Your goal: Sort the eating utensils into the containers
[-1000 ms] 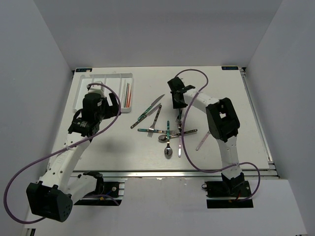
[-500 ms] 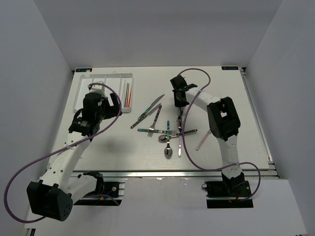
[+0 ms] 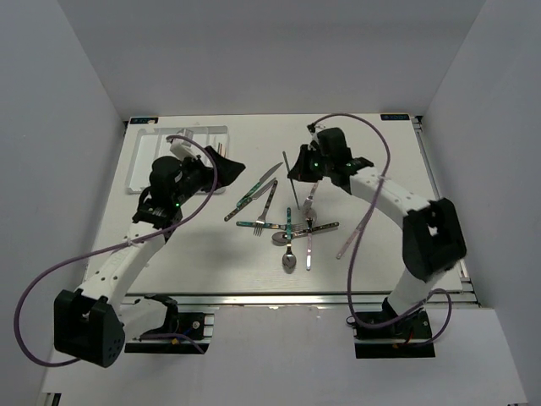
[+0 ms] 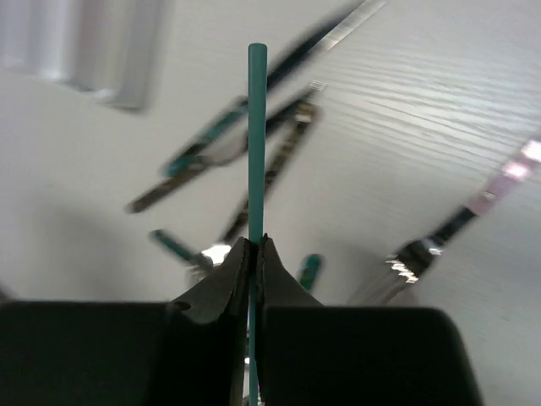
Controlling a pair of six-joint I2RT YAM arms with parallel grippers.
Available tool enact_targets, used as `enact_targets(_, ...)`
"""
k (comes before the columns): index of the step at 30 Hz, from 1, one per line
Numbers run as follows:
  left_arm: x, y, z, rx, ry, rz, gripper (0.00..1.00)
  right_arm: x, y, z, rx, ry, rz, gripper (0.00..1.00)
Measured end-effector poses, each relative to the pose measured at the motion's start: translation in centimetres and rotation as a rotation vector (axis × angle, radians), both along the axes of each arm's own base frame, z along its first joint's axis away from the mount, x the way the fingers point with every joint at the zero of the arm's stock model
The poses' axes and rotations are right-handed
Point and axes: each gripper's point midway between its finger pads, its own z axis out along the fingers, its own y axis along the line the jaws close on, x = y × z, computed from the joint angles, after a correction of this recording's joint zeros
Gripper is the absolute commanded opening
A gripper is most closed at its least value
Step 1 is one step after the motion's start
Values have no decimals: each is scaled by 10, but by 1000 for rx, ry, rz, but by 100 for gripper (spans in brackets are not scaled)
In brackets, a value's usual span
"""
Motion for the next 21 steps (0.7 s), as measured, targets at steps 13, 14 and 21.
enact_targets(13, 18, -86, -18, -201, 73, -160, 65, -115, 62, 117, 607, -92, 391, 0)
enact_targets(14, 18, -87, -16, -210, 72, -161, 55, -118, 65, 120, 615, -95, 406, 0)
enact_targets(21, 15, -100, 13, -263, 13, -221, 0, -120, 72, 124, 630, -95, 418, 30)
